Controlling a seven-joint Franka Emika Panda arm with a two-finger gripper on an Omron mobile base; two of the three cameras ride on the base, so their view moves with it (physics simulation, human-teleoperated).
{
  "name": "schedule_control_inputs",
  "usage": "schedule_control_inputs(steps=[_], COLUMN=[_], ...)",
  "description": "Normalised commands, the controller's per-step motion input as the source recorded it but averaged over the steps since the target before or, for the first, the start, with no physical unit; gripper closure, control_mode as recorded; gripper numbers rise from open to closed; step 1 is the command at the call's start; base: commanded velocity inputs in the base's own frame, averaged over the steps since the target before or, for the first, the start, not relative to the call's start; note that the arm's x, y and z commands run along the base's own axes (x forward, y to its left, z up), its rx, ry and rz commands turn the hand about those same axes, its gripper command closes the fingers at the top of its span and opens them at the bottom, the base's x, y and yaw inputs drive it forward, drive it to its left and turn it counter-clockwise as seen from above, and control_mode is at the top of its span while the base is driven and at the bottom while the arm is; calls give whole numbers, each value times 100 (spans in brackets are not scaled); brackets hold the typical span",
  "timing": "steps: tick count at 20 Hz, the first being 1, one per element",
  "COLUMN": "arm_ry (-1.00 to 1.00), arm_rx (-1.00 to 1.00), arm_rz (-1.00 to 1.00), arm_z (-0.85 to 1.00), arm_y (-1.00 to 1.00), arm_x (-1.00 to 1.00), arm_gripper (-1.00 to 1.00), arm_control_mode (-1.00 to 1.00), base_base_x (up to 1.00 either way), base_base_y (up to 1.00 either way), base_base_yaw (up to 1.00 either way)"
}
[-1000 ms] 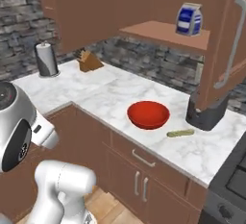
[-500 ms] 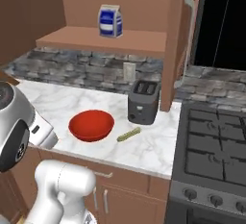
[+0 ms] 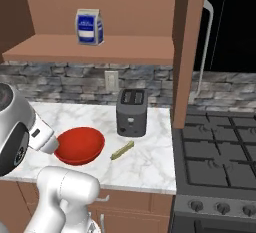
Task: Pick the egg and butter from the fridge and place them by the bowl for mixing.
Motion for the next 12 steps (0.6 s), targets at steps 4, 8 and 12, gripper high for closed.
schedule_control_inputs(steps=[4,8,12], arm_ry=[0,0,0], arm_rx=[0,0,0], arm_rz=[0,0,0], arm_z=[0,0,0], arm_y=[0,0,0], arm_x=[0,0,0], arm_gripper=[100,100,100], arm_control_mode=[100,100,100], base_base_x=[12,0,1], base_base_y=[48,26,38], base_base_yaw=[10,15,24])
